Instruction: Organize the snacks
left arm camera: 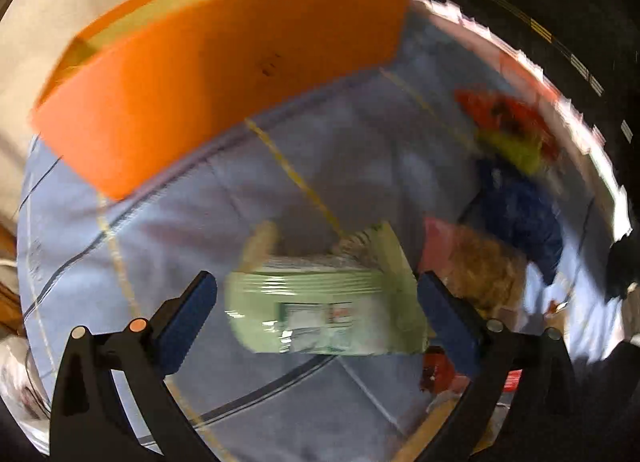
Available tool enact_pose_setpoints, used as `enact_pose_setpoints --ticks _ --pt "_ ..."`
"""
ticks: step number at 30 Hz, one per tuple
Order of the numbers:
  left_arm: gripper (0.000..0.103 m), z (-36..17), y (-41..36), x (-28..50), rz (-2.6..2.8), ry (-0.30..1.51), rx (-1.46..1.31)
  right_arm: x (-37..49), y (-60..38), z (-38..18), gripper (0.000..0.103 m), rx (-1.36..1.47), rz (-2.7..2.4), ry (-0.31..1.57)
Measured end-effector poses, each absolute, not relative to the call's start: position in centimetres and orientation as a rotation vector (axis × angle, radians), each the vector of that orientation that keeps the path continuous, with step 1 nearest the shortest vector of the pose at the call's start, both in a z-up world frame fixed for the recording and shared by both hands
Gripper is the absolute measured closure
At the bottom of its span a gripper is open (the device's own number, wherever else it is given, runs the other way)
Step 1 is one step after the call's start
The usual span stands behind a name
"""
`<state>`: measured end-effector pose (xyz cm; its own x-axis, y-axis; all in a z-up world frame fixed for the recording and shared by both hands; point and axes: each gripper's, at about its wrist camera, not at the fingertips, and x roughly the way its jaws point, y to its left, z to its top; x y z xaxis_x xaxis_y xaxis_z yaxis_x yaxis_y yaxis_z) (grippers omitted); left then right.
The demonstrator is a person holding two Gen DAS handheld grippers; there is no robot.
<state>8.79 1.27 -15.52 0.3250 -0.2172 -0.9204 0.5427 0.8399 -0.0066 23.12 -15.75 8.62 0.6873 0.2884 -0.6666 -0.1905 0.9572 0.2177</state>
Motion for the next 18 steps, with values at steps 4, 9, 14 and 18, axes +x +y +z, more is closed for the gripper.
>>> enact_pose_setpoints --ticks 4,9,14,18 --pt "0.016 -17.6 0.5 8.9 -0.459 1.186 0.248 22.9 -15.8 8.6 0.068 0.136 0.275 0.767" --pt "0.040 -16.0 1.0 8.6 -0.509 1.229 0.148 22.6 -16.0 8.8 0.068 0.146 0.278 0.763" --pt "0.041 -13.2 2.1 8.5 -0.455 1.194 0.131 21.9 -16.1 9.6 0.068 0.144 0.289 0.747" --pt "0.040 -7.4 4.2 10.8 -0.399 1.068 0.115 22.1 -16.3 10.6 0.068 0.148 0.290 0.723"
